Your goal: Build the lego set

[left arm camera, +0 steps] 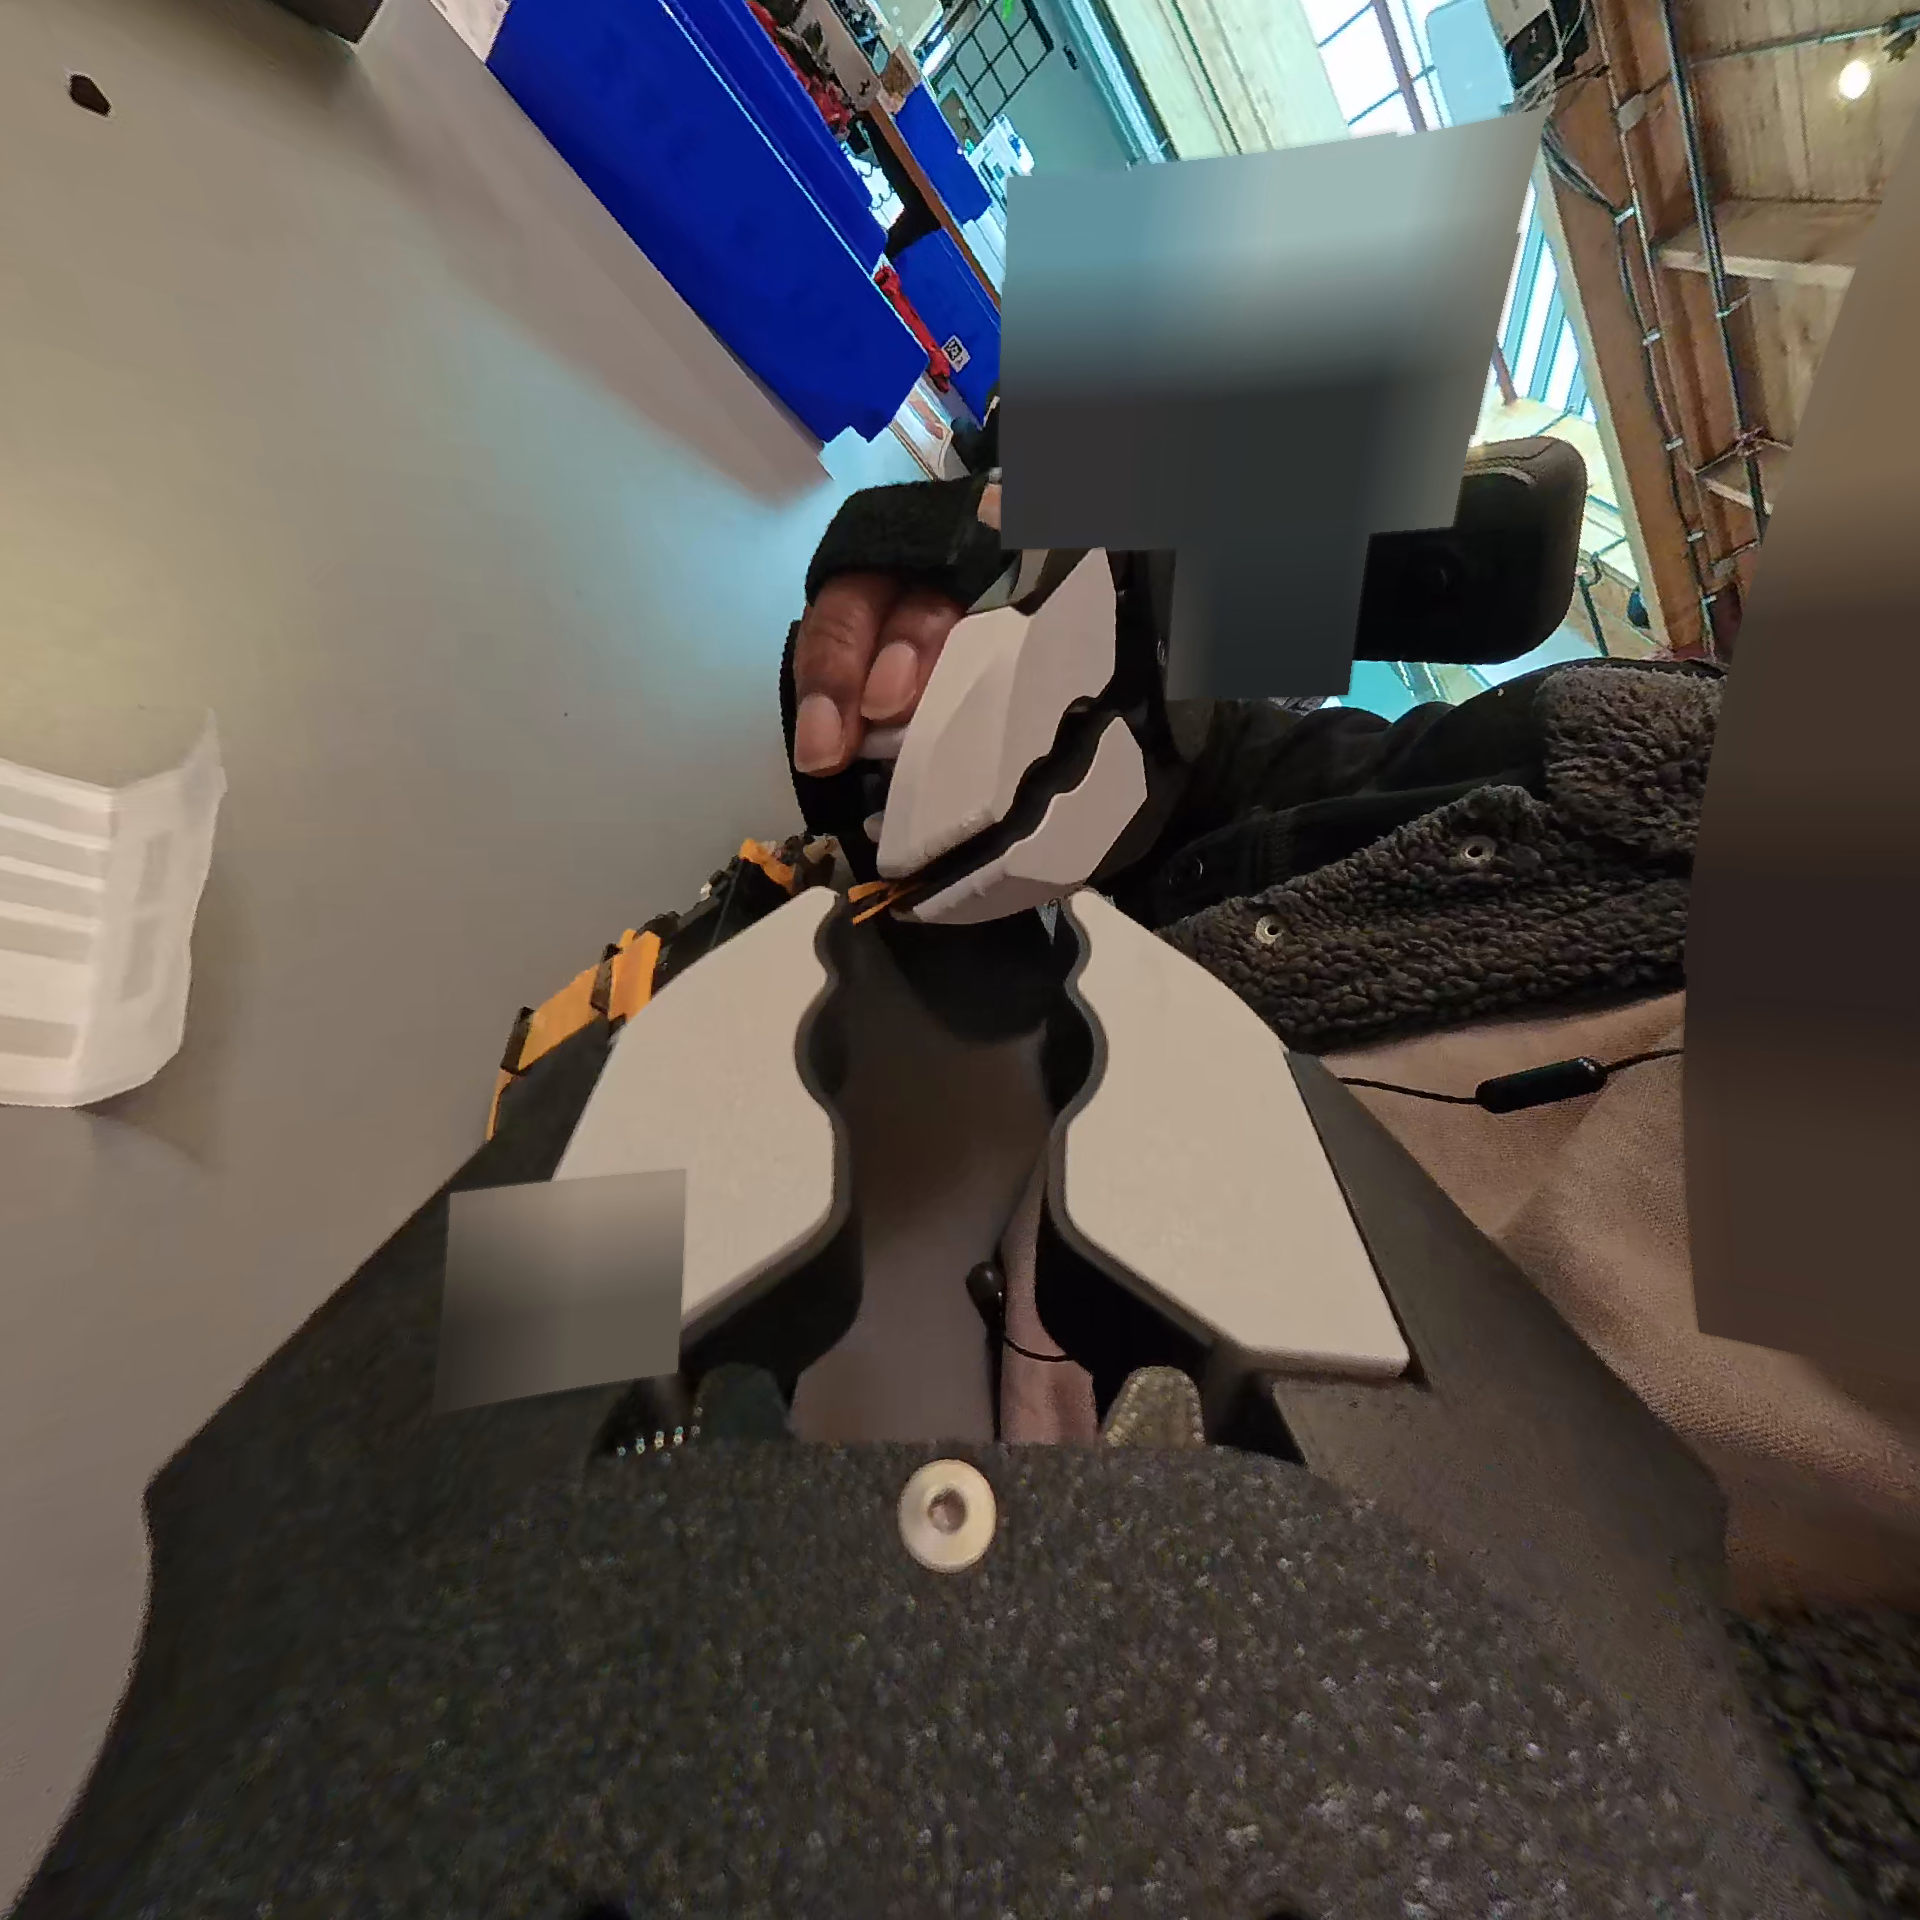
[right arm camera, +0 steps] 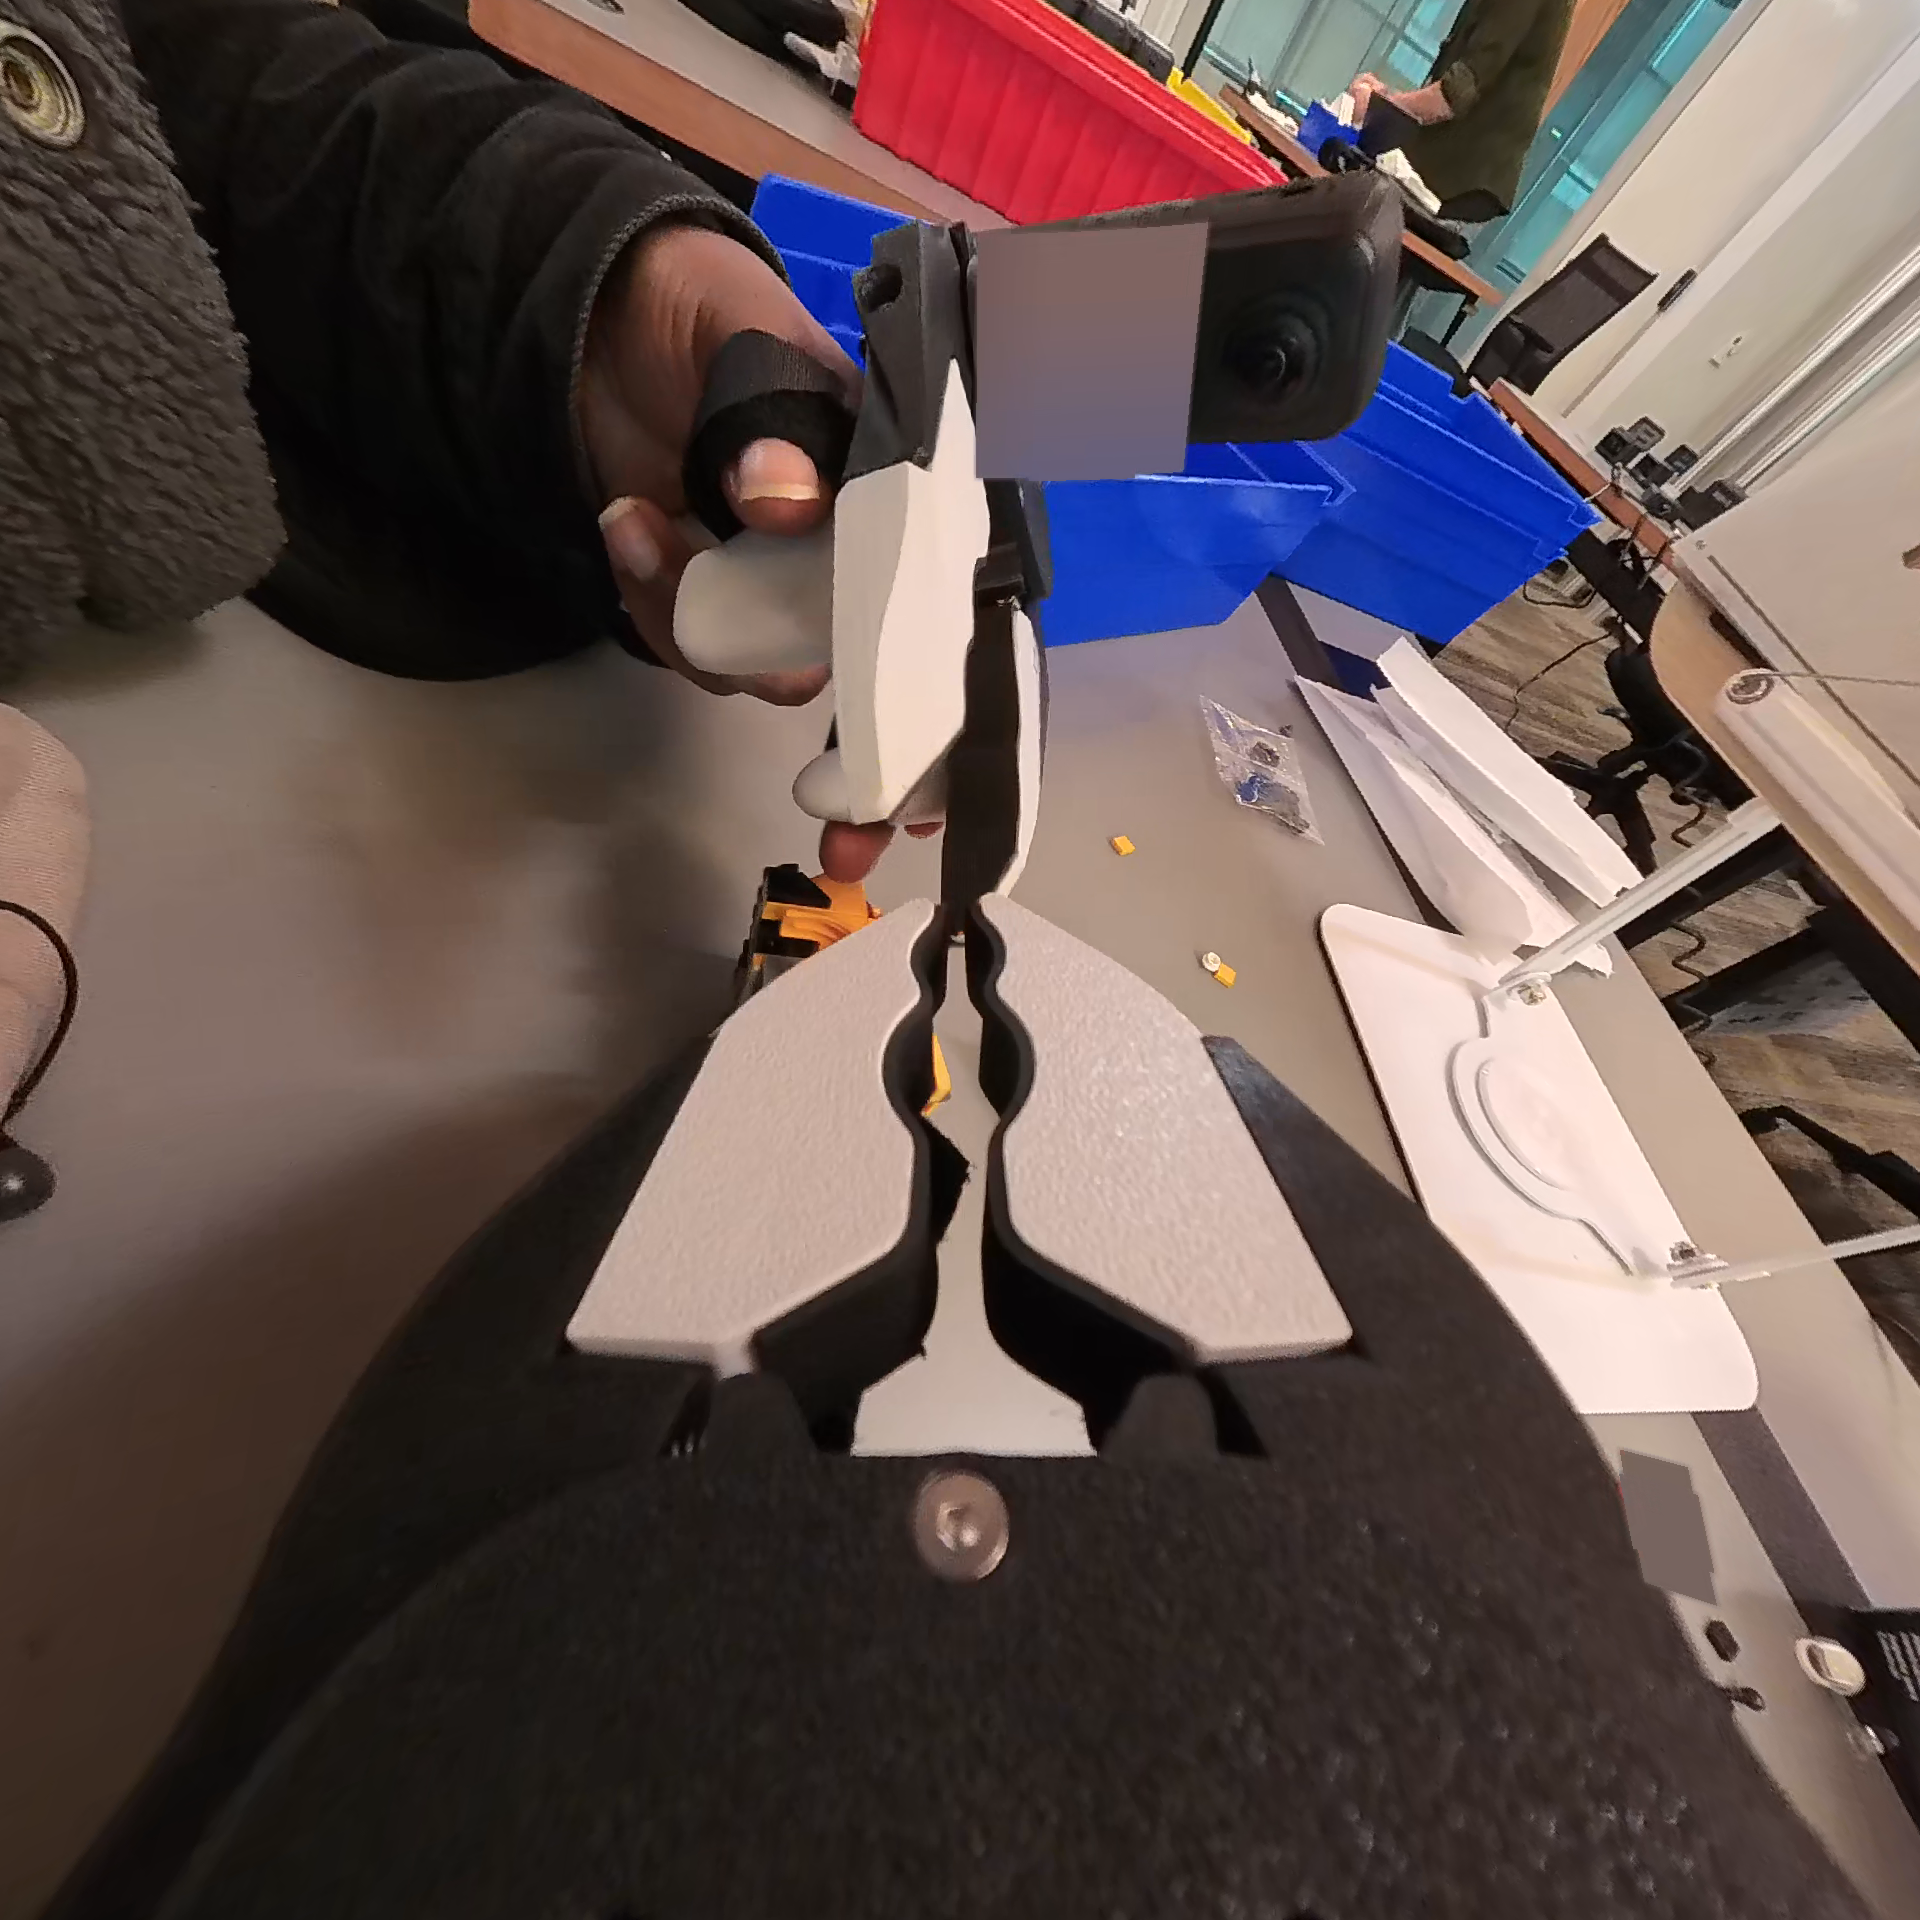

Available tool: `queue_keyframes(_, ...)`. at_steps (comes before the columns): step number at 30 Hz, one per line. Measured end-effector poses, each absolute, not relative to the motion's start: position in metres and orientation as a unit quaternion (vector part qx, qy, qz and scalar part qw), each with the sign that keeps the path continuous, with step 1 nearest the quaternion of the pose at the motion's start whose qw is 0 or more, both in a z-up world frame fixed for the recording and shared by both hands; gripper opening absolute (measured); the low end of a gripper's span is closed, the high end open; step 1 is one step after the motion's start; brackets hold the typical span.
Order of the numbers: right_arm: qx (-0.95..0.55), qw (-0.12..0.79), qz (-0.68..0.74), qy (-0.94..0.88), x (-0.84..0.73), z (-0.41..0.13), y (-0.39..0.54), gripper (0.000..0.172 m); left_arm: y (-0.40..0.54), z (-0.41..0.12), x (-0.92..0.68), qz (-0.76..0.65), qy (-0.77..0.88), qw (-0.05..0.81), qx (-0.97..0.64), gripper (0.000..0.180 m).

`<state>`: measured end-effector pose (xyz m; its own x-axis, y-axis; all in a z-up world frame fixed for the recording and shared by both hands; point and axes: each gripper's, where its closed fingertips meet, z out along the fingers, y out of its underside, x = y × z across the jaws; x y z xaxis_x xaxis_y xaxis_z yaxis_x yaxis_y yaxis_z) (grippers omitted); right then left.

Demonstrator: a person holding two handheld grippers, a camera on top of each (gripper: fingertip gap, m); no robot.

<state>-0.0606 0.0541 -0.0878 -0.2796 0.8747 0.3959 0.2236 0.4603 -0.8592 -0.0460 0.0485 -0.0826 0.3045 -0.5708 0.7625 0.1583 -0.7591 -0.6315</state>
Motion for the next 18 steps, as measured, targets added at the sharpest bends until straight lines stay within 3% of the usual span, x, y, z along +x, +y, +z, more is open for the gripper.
queue_keyframes(14, -0.378, 0.459, 0.374, -0.711, -0.057, -0.08, 0.05, 0.001, 0.045, -0.087, -0.043, -0.543, 0.168, 0.329, -0.755, 0.052)
queue_keyframes(18, -0.391, 0.421, 0.406, -0.711, -0.05, -0.084, 0.048, 0.002, 0.052, -0.102, -0.059, -0.406, 0.254, 0.388, -0.787, 0.056)
